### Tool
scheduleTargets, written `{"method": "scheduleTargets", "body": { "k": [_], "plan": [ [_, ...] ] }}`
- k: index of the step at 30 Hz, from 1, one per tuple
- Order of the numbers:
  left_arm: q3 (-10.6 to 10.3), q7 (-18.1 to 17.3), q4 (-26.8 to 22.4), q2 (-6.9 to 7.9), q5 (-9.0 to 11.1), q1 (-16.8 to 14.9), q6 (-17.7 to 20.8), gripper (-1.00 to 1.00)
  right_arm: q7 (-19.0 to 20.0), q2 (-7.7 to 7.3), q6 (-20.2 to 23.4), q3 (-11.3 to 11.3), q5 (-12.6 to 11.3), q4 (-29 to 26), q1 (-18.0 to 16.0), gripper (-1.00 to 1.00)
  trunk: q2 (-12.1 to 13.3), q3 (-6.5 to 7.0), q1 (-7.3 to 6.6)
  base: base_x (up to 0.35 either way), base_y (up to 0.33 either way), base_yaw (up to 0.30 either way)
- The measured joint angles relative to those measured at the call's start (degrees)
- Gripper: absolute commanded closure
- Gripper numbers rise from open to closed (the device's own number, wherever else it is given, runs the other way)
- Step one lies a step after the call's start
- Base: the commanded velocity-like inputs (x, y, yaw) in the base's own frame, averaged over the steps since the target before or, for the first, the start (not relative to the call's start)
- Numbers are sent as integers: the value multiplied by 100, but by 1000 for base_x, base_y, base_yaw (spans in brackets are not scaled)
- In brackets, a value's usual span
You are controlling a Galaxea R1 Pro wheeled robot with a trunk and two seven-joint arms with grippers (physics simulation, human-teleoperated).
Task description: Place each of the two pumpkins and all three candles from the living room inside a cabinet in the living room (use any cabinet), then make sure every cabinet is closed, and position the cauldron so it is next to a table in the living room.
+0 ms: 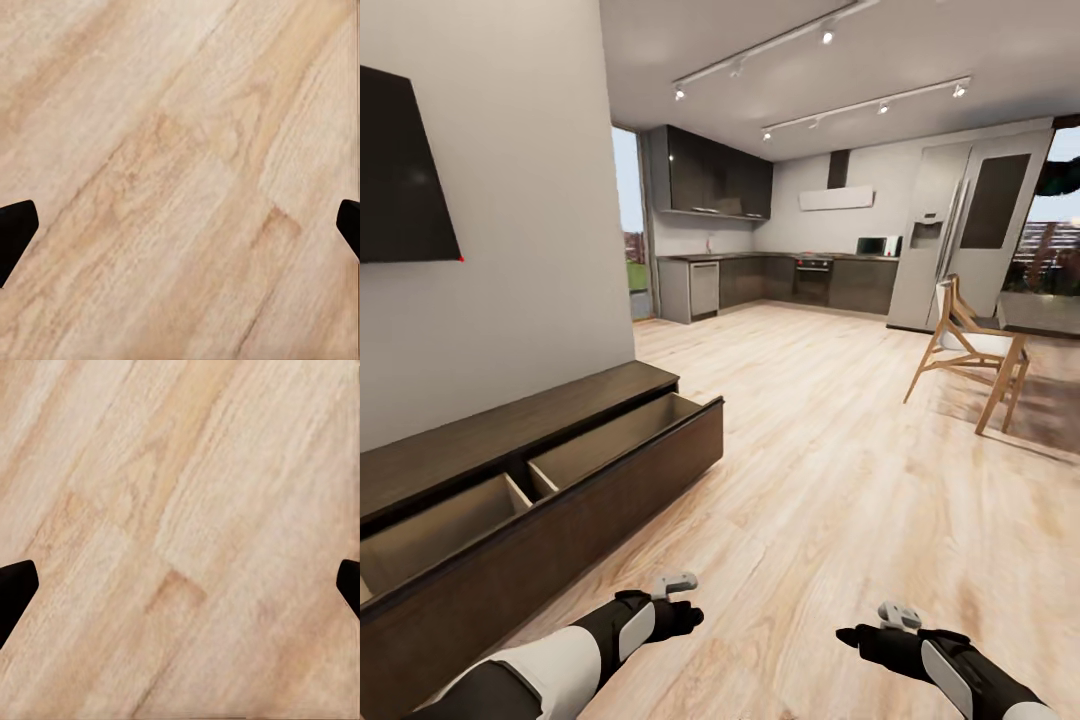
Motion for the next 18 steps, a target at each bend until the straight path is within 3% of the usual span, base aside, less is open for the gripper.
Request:
{"method": "scheduleTargets", "body": {
  "k": [18],
  "plan": [
    [0,17,0,6,-10,3,-3,-100,-5,0,-6,-34,-9,-3,0,-100,0,-31,0,0,0,-288]
  ]
}}
